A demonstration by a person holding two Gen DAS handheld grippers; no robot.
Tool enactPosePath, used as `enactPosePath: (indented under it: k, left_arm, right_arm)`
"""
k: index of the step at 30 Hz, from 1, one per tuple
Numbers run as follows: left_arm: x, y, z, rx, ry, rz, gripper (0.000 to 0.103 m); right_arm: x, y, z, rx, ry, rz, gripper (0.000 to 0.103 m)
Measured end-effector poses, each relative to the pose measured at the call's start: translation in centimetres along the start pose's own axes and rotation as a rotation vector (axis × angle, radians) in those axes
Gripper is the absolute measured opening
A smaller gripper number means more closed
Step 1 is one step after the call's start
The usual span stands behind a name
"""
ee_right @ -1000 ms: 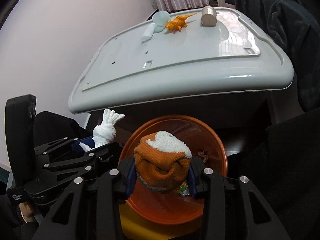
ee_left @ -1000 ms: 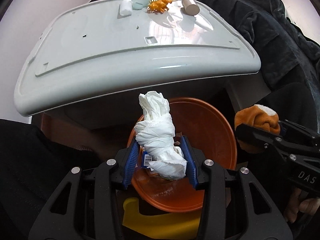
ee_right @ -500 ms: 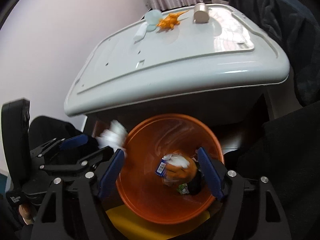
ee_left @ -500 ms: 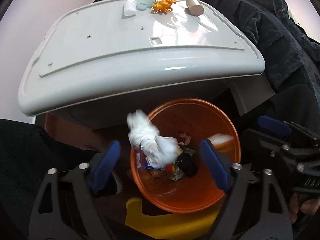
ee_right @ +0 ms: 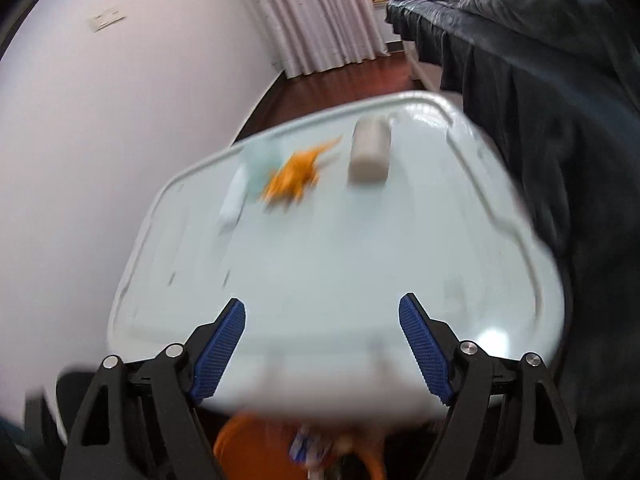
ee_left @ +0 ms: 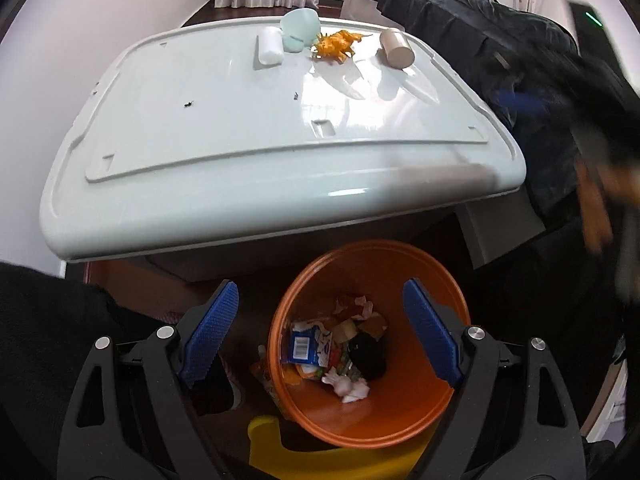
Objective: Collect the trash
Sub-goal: 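Grasp the beige cylinder cup with the right tool while the left tool grasps the white foam tube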
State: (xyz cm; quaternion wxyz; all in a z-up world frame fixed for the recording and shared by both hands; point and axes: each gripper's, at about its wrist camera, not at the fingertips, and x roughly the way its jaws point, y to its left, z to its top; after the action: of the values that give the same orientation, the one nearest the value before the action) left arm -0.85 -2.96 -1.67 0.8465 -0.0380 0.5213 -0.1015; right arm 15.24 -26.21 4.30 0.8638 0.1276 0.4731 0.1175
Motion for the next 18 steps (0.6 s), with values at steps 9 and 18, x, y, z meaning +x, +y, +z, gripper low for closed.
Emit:
enactPosePath:
  k: [9,18]
  left_arm:
    - [1.7,2.2,0.9,-0.054,0.0,-0.037,0.082]
    - [2.0,3.4,1.3,-0.084,-0.004,-0.042,0.082]
  right_arm:
    - [12.0,-2.1,13.2,0.063,0.077,-0.147,0.08]
    - [19.1,-2.6,15.5,0.011,0.178,-0.341,0.048]
